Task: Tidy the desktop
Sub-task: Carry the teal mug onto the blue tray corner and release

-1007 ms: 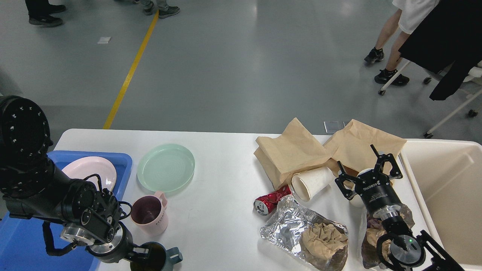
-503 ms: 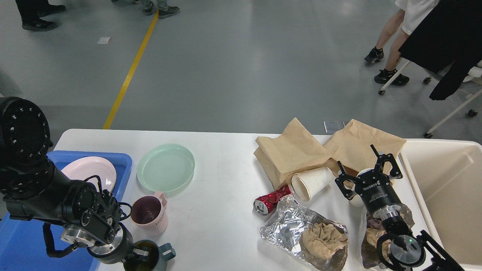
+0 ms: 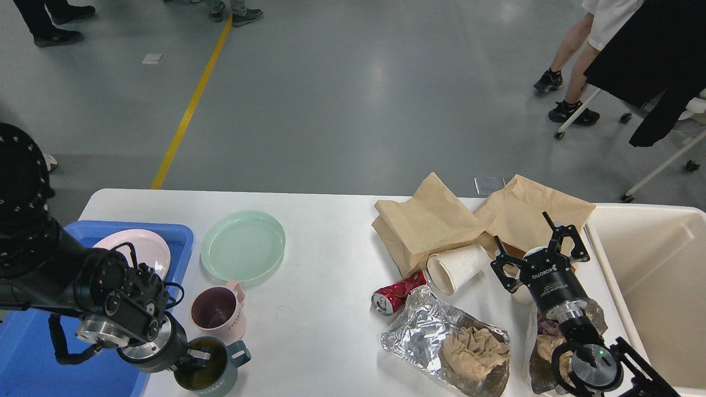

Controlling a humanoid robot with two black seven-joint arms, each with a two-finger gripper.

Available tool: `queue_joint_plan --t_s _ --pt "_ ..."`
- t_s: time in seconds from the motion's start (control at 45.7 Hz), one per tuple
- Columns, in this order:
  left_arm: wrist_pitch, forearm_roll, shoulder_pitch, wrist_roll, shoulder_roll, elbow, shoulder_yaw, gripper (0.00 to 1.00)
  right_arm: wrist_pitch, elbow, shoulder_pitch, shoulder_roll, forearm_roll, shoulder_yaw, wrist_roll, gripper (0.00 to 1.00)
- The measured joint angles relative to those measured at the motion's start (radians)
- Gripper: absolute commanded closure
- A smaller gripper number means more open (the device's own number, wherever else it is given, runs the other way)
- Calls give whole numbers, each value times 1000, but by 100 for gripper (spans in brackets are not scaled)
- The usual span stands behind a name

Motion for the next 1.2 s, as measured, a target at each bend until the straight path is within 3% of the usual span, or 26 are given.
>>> queue_joint_plan --t_s 0.109,0.438,0.635,0.766,0.897,1.007,1.204 --pt "-57 2 -107 -1 39 -45 13 100 0 0 0 0 0 0 0 0" --pt "-348 3 -488 -15 113 -136 69 100 0 0 0 0 0 0 0 0" --pt "-474 4 -622 -19 139 -148 94 100 0 0 0 0 0 0 0 0" --pt "-481 16 -621 -20 177 -128 115 100 0 0 0 0 0 0 0 0" --pt "-499 90 -522 -22 273 -29 121 100 0 0 0 0 0 0 0 0" --pt "-538 161 -400 -62 335 99 112 99 0 0 0 0 0 0 0 0" --pt "-688 236 -225 -133 465 382 62 98 0 1 -1 0 0 0 0 0"
